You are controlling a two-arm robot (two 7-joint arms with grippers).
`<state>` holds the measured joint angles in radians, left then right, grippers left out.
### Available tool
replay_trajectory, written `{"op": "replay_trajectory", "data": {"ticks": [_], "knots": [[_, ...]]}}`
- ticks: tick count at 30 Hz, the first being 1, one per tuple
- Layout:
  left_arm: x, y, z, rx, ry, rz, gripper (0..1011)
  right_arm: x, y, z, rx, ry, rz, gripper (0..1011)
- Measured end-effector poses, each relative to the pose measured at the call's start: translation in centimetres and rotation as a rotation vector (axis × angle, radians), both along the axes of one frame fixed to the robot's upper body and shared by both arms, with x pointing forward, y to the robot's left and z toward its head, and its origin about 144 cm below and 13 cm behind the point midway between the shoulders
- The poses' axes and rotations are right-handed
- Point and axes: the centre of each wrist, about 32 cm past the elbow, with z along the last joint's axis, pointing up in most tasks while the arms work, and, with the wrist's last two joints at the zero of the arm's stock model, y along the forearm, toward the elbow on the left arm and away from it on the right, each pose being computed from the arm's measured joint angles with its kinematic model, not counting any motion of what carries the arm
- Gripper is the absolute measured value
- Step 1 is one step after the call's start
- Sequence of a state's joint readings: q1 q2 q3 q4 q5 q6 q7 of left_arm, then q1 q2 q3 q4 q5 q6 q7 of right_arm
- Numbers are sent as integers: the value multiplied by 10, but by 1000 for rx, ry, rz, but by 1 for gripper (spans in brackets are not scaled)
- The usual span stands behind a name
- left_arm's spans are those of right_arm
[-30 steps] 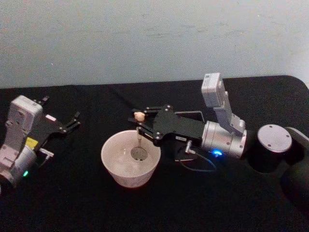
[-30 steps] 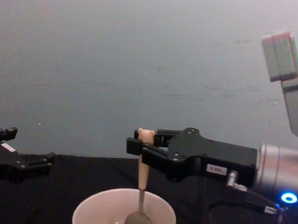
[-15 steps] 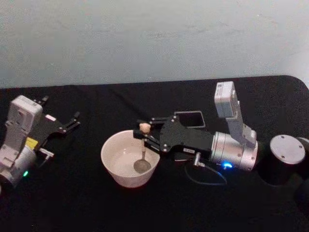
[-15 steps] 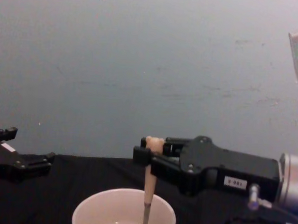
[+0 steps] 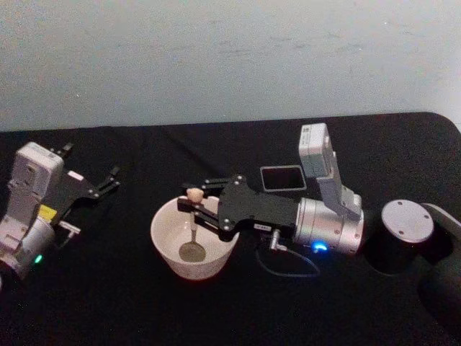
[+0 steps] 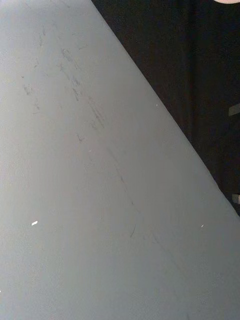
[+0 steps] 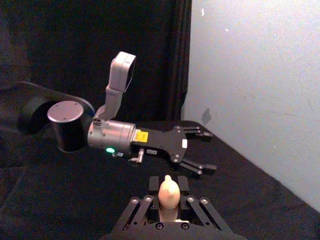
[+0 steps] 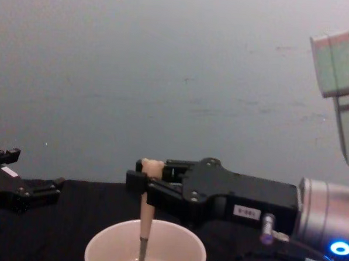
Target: Pick up the stirring spoon with one hand, stir inside the cup, then place it back in its original position.
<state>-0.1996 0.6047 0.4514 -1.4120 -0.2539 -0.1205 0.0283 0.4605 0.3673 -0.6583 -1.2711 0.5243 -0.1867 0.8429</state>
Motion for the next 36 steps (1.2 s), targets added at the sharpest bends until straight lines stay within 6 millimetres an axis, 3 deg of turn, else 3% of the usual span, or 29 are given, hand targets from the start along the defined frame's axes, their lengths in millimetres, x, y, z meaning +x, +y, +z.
{"op": "replay_trajectory", "data": {"ticks": [17, 36], "knots": [[0, 0, 0, 0, 0, 0, 1001, 27, 6, 0, -15, -38, -53, 212], [0, 0, 0, 0, 0, 0, 1001, 19, -15, 1, -29, -34, -102, 212]]}}
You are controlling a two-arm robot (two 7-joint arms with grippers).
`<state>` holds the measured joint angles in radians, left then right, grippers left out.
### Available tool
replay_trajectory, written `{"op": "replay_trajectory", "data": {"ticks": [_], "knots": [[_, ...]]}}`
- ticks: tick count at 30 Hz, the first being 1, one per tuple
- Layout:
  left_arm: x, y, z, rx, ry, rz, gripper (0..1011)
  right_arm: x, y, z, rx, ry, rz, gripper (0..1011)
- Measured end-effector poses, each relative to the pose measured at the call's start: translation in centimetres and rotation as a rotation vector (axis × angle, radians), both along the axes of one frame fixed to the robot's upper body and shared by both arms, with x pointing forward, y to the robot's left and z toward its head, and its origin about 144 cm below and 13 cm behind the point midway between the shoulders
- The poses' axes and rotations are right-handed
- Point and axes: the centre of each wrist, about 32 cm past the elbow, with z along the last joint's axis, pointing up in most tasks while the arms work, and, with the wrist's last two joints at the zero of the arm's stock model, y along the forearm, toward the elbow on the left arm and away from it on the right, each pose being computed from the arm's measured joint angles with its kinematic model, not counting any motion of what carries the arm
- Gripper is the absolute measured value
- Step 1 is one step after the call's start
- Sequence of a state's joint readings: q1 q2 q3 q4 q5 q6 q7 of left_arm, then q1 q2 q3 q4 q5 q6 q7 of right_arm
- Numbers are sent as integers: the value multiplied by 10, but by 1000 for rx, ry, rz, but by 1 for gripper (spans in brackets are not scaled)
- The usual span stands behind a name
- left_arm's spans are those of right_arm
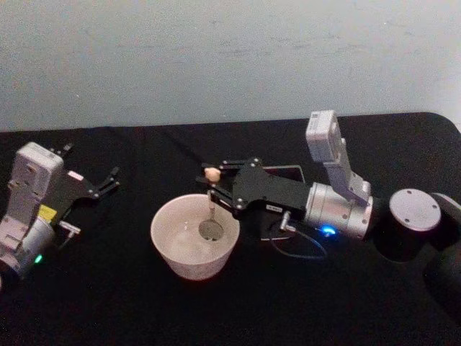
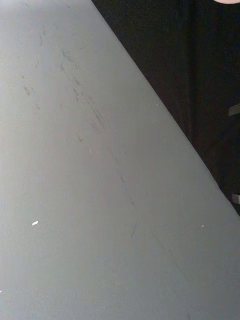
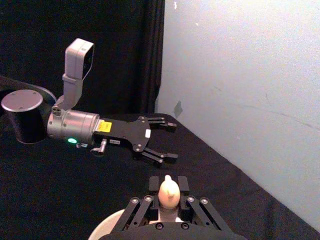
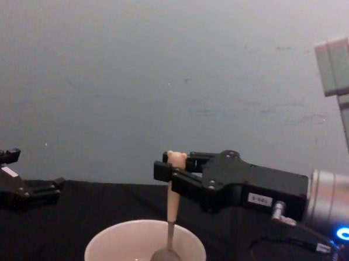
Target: Pick up the stirring spoon with one hand, stir inside the cup, then place it back in its original position.
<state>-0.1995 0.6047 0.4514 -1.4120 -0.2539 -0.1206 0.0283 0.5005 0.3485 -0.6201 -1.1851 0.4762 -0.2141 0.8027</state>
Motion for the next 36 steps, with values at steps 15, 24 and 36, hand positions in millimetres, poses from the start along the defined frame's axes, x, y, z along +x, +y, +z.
{"op": "replay_trajectory", "data": {"ticks": [15, 24, 36], "knots": [[0, 0, 0, 0, 0, 0, 1001, -25, 3, -3, 14, 51, 70, 212], [0, 0, 0, 0, 0, 0, 1001, -21, 19, -4, 29, 48, 107, 212], [0, 0, 0, 0, 0, 0, 1001, 2, 31, -4, 19, 17, 69, 212]]}}
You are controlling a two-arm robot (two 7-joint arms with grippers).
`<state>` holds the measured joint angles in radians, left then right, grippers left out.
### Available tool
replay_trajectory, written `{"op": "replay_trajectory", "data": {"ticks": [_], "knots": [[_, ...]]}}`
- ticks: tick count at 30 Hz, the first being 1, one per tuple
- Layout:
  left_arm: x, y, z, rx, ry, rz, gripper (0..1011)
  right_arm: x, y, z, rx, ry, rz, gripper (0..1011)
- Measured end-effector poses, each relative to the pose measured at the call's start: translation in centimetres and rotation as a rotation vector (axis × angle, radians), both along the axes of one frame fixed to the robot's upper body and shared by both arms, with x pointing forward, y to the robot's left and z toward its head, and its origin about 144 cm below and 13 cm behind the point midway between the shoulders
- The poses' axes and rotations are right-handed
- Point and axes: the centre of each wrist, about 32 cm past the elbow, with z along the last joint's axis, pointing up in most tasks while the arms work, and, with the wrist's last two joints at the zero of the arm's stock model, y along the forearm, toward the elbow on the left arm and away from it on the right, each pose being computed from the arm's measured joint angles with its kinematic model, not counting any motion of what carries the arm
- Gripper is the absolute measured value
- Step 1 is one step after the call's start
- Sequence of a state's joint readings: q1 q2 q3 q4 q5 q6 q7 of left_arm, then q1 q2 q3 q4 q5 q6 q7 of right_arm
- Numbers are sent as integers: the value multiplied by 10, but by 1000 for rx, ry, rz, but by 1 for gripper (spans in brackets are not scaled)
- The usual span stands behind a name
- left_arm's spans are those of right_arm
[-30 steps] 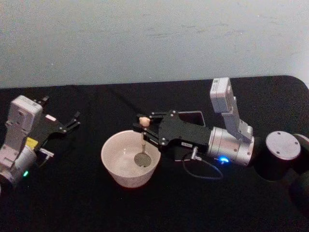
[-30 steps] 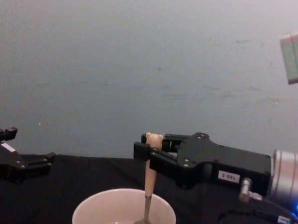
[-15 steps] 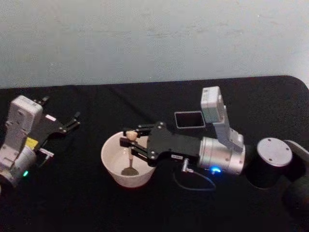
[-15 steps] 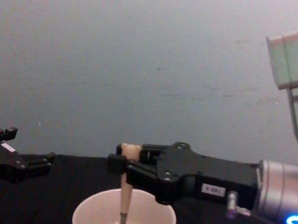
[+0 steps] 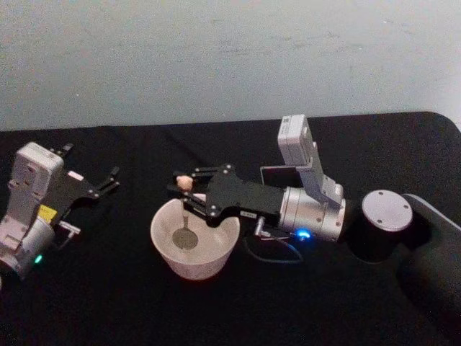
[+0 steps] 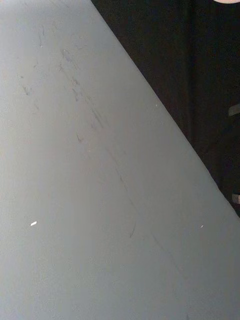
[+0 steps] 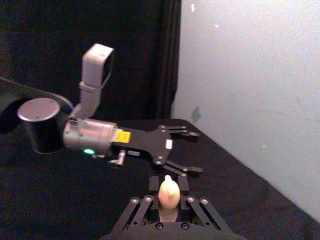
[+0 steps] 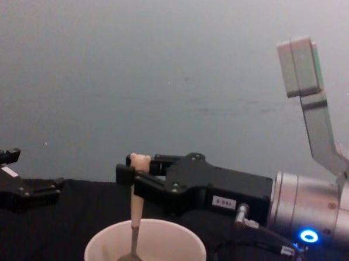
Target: Pick up the stirring spoon with one hand, stir inside the cup, then place it back in its original position.
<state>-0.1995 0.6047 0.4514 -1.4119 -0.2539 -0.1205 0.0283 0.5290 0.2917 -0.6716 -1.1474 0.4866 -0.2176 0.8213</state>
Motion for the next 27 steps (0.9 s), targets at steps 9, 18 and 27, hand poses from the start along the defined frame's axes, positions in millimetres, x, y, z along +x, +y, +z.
{"op": "replay_trajectory", "data": {"ticks": [9, 18, 27], "knots": [[0, 0, 0, 0, 0, 0, 1001, 6, -10, 2, -5, -12, -48, 212], [0, 0, 0, 0, 0, 0, 1001, 4, -16, 2, -11, -13, -63, 212], [0, 0, 0, 0, 0, 0, 1001, 1, -19, 10, 0, -23, -74, 212]]}}
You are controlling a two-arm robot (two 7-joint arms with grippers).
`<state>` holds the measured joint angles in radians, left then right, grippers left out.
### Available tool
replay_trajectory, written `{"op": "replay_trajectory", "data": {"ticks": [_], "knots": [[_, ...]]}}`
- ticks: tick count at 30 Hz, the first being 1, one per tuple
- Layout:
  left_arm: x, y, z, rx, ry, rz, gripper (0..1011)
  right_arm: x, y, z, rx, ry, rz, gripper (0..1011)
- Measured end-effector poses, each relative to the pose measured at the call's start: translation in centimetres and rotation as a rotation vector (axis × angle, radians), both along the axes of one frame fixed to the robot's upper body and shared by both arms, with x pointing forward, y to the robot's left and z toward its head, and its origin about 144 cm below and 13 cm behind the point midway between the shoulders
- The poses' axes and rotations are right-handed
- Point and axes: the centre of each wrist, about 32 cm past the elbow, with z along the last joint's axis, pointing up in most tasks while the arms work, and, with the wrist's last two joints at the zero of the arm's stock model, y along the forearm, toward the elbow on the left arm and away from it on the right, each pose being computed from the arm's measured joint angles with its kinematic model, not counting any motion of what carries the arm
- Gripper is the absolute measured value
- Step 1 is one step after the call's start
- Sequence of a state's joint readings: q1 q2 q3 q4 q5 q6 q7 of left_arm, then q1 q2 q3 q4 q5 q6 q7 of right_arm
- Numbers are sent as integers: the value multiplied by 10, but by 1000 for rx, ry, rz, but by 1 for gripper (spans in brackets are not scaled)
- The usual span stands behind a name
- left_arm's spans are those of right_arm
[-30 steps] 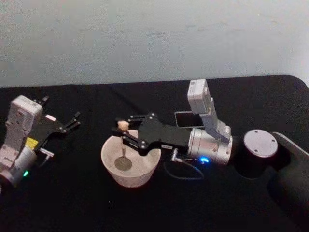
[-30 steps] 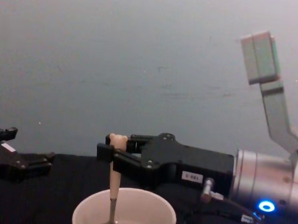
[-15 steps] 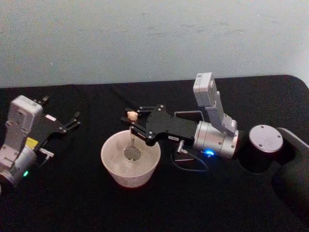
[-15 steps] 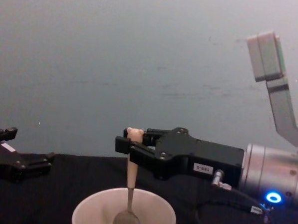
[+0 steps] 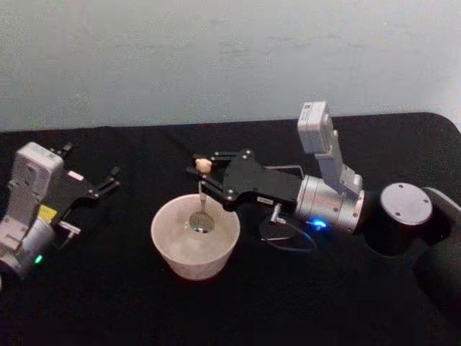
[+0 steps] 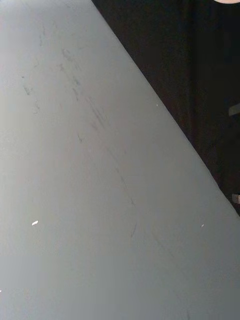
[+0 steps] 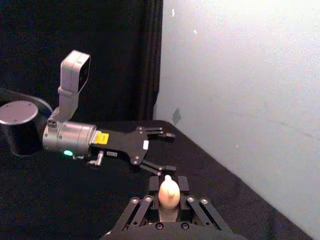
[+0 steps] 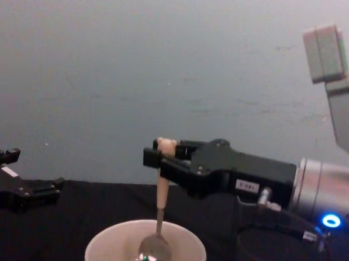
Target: Pick up the stirring spoon with one hand, stir inside the cup, then place it back in its original position.
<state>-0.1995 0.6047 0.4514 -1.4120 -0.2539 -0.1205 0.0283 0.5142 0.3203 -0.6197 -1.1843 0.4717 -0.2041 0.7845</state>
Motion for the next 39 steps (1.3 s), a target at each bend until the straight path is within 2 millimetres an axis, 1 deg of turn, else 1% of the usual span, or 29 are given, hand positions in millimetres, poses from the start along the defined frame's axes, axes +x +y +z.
{"op": "replay_trajectory", "data": {"ticks": [13, 17, 18, 19, 29, 39], "knots": [[0, 0, 0, 0, 0, 0, 1001, -7, -14, 34, 49, -56, -25, 212], [0, 0, 0, 0, 0, 0, 1001, -9, -20, 44, 61, -76, -42, 212], [0, 0, 0, 0, 0, 0, 1001, -10, -25, 49, 67, -89, -51, 212], [0, 0, 0, 0, 0, 0, 1001, -10, -25, 49, 67, -89, -51, 212], [0, 0, 0, 0, 0, 0, 1001, -16, -52, 65, 82, -127, -97, 212], [0, 0, 0, 0, 0, 0, 1001, -27, -78, 72, 81, -154, -154, 212]]}}
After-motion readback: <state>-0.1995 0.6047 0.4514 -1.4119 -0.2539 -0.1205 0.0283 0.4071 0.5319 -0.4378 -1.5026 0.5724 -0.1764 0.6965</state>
